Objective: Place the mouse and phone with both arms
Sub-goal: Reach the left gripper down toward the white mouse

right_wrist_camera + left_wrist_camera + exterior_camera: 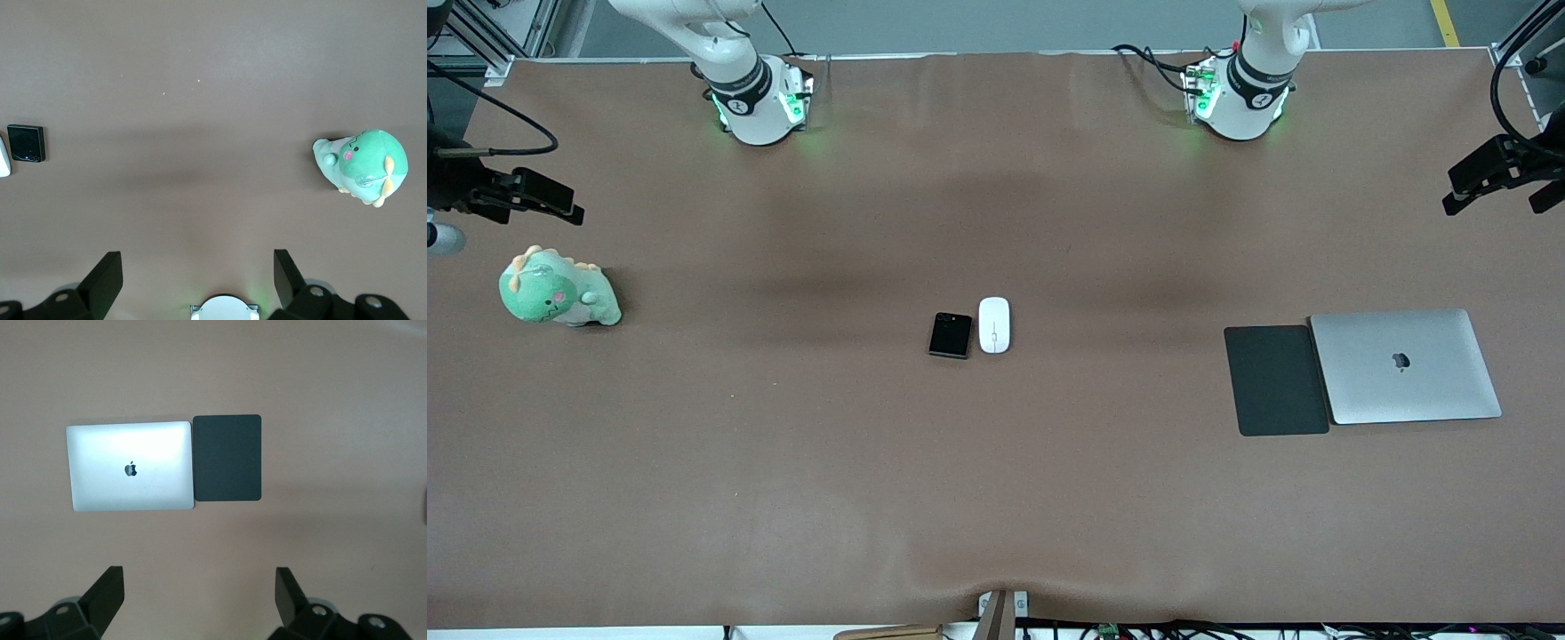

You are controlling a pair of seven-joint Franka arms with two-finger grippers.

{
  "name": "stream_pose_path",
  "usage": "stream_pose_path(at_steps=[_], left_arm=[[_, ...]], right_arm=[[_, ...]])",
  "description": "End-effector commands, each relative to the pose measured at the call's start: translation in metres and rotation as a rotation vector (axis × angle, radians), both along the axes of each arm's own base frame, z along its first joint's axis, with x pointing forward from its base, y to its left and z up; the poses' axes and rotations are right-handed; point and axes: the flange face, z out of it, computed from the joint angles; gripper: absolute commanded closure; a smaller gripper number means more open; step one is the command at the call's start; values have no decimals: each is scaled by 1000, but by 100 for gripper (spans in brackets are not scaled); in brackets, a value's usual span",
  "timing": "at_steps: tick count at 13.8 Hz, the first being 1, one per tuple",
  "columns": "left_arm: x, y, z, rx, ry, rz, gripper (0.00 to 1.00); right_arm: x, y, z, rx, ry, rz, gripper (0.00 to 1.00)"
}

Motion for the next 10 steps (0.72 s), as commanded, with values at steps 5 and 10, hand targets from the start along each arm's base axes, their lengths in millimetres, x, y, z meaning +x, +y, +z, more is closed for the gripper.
stream_pose_path(at_steps=[5,10], left_arm=[[11,-20,-8,-15,22,-42,0],[35,-145,-87,-19,141,-119,0]], right_arm=[[1,2,1,-3,-5,-2,0],[1,2,1,-3,-5,-2,0]])
